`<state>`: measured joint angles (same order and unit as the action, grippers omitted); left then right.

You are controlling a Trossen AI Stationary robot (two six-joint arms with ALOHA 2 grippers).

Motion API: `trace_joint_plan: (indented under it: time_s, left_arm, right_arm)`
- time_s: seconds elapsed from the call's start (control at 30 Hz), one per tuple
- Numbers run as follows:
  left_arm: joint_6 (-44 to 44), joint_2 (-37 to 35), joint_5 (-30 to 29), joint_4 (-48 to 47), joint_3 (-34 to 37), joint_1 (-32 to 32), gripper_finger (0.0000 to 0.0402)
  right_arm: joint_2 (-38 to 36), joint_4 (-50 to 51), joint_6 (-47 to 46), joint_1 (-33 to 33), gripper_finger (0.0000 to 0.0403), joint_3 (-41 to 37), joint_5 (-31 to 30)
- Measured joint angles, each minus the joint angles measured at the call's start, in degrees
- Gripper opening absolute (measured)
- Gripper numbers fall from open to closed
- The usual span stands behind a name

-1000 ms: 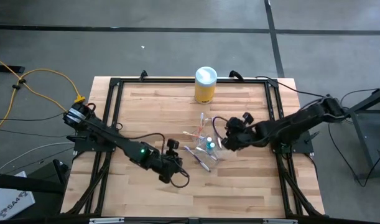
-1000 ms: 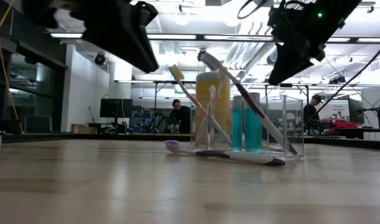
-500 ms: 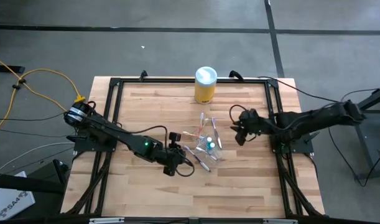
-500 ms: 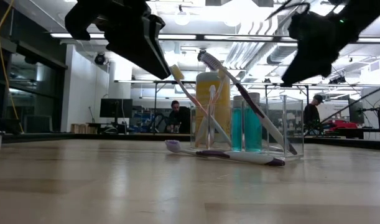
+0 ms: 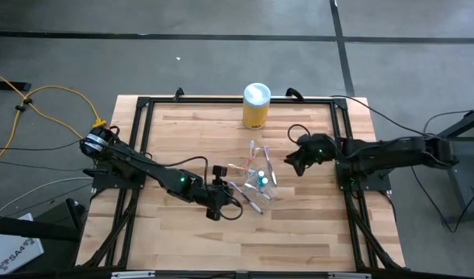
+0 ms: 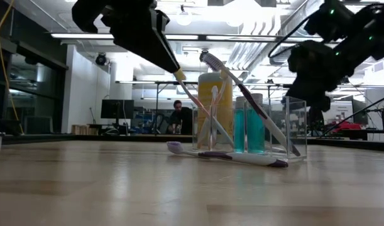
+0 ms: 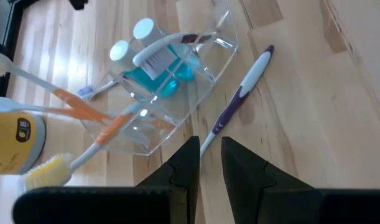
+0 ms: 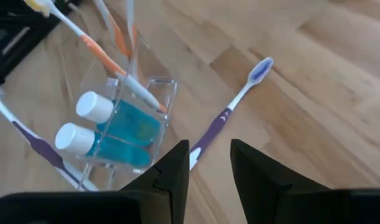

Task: Pick & Place toothbrushing station
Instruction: Put the top purple toothbrush into the bottom compartment of the transparent organizer

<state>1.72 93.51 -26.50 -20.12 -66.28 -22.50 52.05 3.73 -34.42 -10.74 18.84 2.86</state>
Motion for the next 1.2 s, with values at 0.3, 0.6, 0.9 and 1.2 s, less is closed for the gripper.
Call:
trace_joint_plan:
  time_s: [0.3,0.6,0.9,1.2]
  left_arm:
    - [-0.1,0.0,0.0,2.3,0.0,0.0,0.0059]
    - [-1.6,0.0,0.0,3.7,0.0,0.0,0.0059]
    - [-1.7,0.0,-0.1,3.4,0.0,0.0,0.0059]
    - [-1.3,0.0,-0.1,2.8,0.0,0.0,0.0059]
  right_arm:
    - [5.9,-5.8,-1.5,-7.9,0.011,-1.7,8.7]
    - [13.4,-11.3,-2.0,-10.0,0.011,-1.7,9.7]
    - [24.0,-23.7,-6.6,-6.0,0.011,-1.7,11.0]
    - [30.8,-28.8,-9.3,-2.3,0.011,-1.6,7.4]
